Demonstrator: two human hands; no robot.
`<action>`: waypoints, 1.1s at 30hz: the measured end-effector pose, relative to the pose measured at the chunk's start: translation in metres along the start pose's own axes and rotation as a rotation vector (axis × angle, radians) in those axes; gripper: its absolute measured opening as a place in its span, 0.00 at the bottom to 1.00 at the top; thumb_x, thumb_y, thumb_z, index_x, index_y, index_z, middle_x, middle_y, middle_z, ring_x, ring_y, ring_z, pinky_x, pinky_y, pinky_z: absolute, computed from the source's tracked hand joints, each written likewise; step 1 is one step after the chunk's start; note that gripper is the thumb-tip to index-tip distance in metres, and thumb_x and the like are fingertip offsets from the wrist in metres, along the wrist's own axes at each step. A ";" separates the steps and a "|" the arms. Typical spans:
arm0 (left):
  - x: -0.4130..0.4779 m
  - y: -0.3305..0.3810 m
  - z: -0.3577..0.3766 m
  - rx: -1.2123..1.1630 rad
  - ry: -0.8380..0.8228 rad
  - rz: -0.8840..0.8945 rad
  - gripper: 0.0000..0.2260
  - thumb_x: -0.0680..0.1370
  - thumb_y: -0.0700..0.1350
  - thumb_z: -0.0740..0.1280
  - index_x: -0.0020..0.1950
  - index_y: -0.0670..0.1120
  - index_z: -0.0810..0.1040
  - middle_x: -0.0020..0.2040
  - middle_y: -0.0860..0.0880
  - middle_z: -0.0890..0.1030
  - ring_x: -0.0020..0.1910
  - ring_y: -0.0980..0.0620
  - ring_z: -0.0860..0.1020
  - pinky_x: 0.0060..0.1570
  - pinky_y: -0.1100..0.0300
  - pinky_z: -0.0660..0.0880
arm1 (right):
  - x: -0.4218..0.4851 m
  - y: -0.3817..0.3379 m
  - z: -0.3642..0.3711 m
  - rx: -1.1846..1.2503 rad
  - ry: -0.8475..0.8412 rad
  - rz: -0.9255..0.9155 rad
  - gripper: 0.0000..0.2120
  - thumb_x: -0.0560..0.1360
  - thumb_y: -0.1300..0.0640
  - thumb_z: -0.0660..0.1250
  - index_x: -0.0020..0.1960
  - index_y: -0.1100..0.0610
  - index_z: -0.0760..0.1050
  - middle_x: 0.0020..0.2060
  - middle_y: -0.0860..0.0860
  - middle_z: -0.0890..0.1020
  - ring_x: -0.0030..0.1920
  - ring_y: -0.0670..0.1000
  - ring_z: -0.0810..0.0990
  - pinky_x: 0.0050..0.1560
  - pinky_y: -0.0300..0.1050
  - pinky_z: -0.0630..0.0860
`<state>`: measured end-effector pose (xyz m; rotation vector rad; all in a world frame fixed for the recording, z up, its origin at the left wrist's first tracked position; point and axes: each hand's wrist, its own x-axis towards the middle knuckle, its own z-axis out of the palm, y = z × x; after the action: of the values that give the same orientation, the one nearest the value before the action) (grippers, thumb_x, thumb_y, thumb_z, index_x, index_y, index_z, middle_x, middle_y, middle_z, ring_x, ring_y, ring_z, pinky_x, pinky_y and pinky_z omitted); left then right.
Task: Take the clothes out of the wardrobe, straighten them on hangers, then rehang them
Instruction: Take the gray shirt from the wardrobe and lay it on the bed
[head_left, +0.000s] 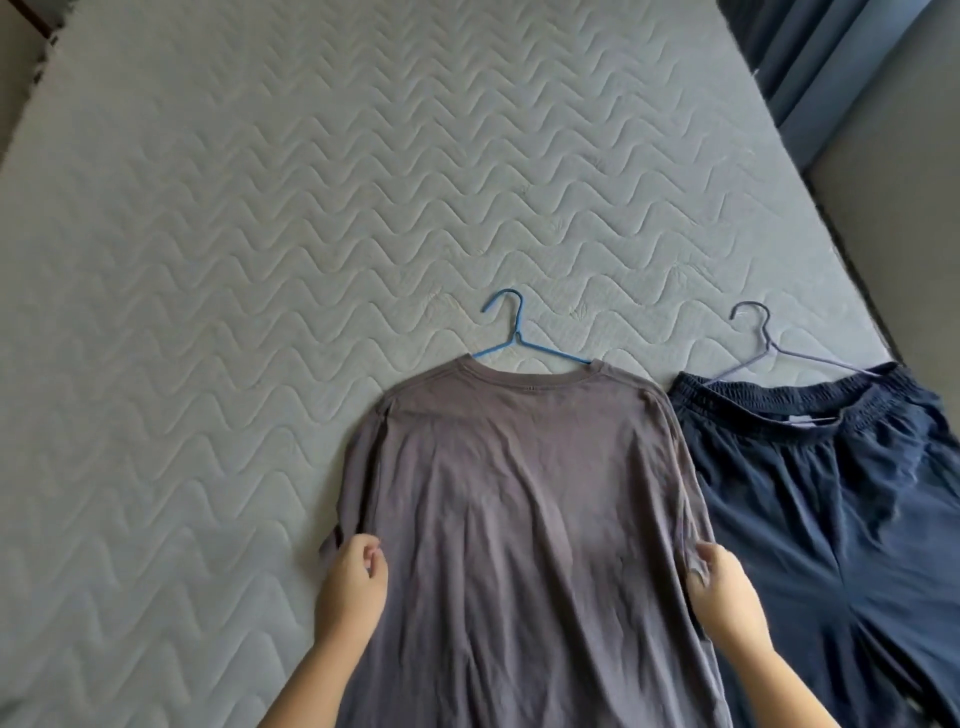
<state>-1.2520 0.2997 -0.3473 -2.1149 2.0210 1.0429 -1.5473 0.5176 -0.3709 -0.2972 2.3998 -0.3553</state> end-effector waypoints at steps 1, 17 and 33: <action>-0.020 -0.012 -0.004 -0.004 -0.025 -0.038 0.07 0.77 0.41 0.60 0.52 0.44 0.76 0.49 0.43 0.80 0.51 0.42 0.78 0.43 0.59 0.68 | -0.017 0.014 -0.003 0.042 -0.007 0.046 0.15 0.74 0.65 0.59 0.60 0.63 0.71 0.61 0.61 0.75 0.60 0.61 0.75 0.51 0.49 0.68; -0.227 -0.123 -0.014 -0.189 -0.327 -0.438 0.13 0.78 0.38 0.56 0.34 0.46 0.69 0.34 0.46 0.77 0.33 0.48 0.74 0.41 0.58 0.71 | -0.147 0.072 -0.006 -0.133 -0.503 0.008 0.07 0.72 0.66 0.58 0.42 0.64 0.74 0.32 0.54 0.77 0.35 0.54 0.74 0.39 0.45 0.72; -0.381 -0.307 -0.050 -0.810 -0.242 -0.701 0.06 0.79 0.43 0.57 0.45 0.46 0.72 0.38 0.48 0.79 0.32 0.55 0.76 0.30 0.63 0.61 | -0.290 0.086 0.056 -0.305 -0.375 -0.210 0.11 0.75 0.65 0.59 0.35 0.60 0.72 0.30 0.55 0.76 0.32 0.55 0.75 0.28 0.39 0.70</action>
<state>-0.9268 0.6563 -0.2519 -2.5029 0.6431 1.9908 -1.3054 0.6766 -0.2662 -0.6935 2.0494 -0.0177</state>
